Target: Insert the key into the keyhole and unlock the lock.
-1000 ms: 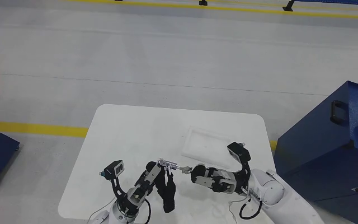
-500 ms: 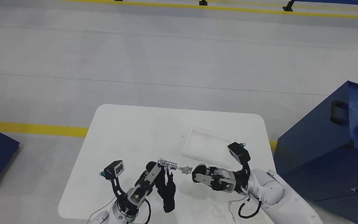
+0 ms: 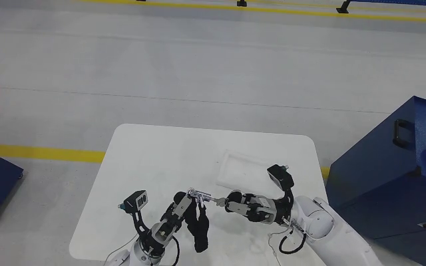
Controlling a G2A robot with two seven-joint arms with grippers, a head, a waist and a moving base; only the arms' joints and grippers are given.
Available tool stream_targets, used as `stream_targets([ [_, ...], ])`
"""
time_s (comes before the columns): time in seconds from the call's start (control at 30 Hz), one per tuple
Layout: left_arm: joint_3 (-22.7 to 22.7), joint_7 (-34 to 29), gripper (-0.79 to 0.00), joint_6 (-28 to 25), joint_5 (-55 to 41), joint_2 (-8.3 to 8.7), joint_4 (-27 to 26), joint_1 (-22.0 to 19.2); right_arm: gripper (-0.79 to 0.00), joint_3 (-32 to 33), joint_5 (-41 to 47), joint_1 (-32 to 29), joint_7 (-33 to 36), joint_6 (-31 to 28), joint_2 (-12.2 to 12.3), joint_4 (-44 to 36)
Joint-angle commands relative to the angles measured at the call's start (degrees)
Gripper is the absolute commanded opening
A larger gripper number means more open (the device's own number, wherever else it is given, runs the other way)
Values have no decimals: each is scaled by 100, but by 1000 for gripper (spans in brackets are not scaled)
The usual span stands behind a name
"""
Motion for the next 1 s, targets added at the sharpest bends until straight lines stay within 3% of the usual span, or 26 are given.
stream_targets([
  [0.0, 0, 0, -785, 0, 0, 0, 0, 0, -680, -35, 26, 41, 14, 0, -19, 8],
  [0.17, 0, 0, -785, 0, 0, 0, 0, 0, -711, -111, 109, 106, 58, 47, -56, 22],
  [0.2, 0, 0, -785, 0, 0, 0, 0, 0, -785, -128, 131, 116, 82, 67, -62, 23],
  [0.97, 0, 0, -785, 0, 0, 0, 0, 0, -785, -188, 1976, 98, 1236, 905, -48, -67],
])
